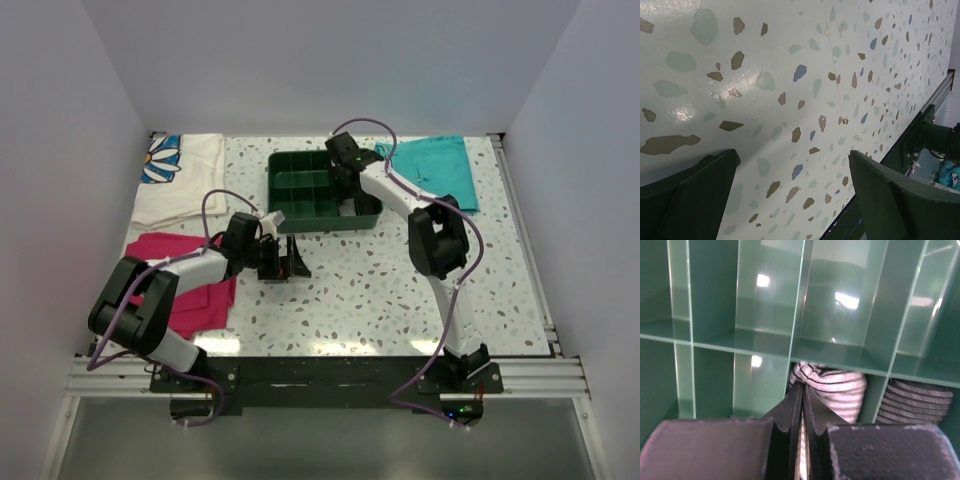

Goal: Roll the underwear
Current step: Reset both arms

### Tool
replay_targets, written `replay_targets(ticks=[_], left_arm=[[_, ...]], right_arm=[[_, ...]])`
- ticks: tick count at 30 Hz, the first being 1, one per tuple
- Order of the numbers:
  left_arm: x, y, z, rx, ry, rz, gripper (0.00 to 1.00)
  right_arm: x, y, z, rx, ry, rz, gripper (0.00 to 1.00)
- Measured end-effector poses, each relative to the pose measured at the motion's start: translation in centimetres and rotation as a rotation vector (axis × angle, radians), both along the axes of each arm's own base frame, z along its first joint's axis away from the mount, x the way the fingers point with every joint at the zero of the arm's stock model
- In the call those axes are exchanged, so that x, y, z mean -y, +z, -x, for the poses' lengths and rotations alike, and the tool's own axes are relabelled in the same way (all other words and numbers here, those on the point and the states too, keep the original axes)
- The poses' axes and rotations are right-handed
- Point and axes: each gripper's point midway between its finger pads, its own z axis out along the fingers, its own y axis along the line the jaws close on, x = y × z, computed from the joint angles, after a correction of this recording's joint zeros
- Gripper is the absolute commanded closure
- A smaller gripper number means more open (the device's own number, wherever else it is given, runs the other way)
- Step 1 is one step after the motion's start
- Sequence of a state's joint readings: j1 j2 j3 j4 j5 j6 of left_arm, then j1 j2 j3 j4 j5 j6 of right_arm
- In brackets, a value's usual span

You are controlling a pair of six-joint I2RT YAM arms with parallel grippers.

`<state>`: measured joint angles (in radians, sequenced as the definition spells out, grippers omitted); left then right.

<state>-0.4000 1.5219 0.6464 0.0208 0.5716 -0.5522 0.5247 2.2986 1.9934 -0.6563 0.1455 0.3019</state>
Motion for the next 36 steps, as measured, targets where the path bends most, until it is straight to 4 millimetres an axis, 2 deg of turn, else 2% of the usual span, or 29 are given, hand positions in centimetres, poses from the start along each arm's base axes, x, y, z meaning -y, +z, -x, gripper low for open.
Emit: replay_targets(ticks=[9,18,21,30,32,36], left_arm=[[0.0,0.0,0.0,0.0,0.0,0.0,0.0],[0.0,0.0,0.0,0.0,0.0,0.0,0.0],[0.0,0.0,0.0,0.0,0.0,0.0,0.0],[0.0,0.0,0.0,0.001,0.002,-0.003,0.0],[-0.1,0.0,0.0,0.0,0.002,-0.004,0.0],[-0.2,-0.1,0.1,-0.003,0.003,-0.011,0.0]], right_arm=[[-0.1,0.2,-0.3,0.026,0.013,-0.014,0.92],[0.2,4.2,-0.9,0.11,0.005,-0.032,0.91],[0.5,4.6,-1.2,0.121,-0.003,-0.026,0.91],[0.4,4.2,-1.1,0.109,0.002,-0.029,0.91],[0.0,3.6,-1.2,0.101,0.012,-0.041,0.92],[-0.4,0.5,-1.3,0.046,0.023,-0.028,0.93]])
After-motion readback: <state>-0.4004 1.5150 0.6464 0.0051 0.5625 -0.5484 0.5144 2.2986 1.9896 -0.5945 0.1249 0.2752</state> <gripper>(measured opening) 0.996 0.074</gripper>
